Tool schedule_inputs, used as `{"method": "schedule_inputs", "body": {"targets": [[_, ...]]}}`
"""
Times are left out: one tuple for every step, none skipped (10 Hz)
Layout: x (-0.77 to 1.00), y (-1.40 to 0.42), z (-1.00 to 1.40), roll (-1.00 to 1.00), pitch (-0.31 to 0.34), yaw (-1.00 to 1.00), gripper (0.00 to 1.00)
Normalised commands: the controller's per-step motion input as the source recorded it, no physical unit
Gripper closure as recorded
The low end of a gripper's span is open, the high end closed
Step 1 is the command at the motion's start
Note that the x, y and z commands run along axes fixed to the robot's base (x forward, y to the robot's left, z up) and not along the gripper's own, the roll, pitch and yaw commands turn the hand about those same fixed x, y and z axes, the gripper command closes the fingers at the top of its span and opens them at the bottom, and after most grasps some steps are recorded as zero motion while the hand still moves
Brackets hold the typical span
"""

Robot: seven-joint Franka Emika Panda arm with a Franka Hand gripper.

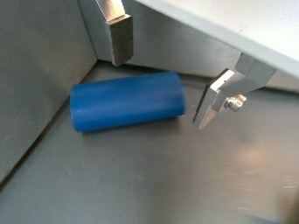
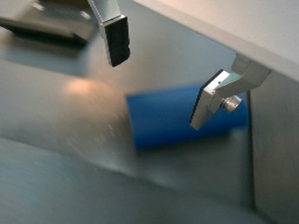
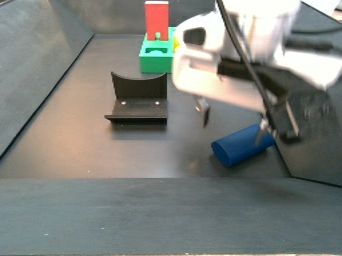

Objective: Pick up the oval object. Move up. Place the oval object on the fixture. Regrasp the oval object. Move to above the board. Insert the oval object.
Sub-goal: Pick up the oval object.

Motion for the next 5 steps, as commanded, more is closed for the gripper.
{"method": "schedule_inputs", "body": {"targets": [[-0.21, 0.2, -0.91, 0.0, -0.101, -0.79, 0.0], [-0.15, 0.13, -0.87, 0.0, -0.124, -0.75, 0.0], [-0.09, 0.02, -0.81, -0.02, -0.156, -0.72, 0.0], [0.0, 0.01, -0.75, -0.05, -0.187, -0.62, 0.0], [0.01, 0.09, -0.75, -0.05, -0.177, -0.49, 0.0]]}}
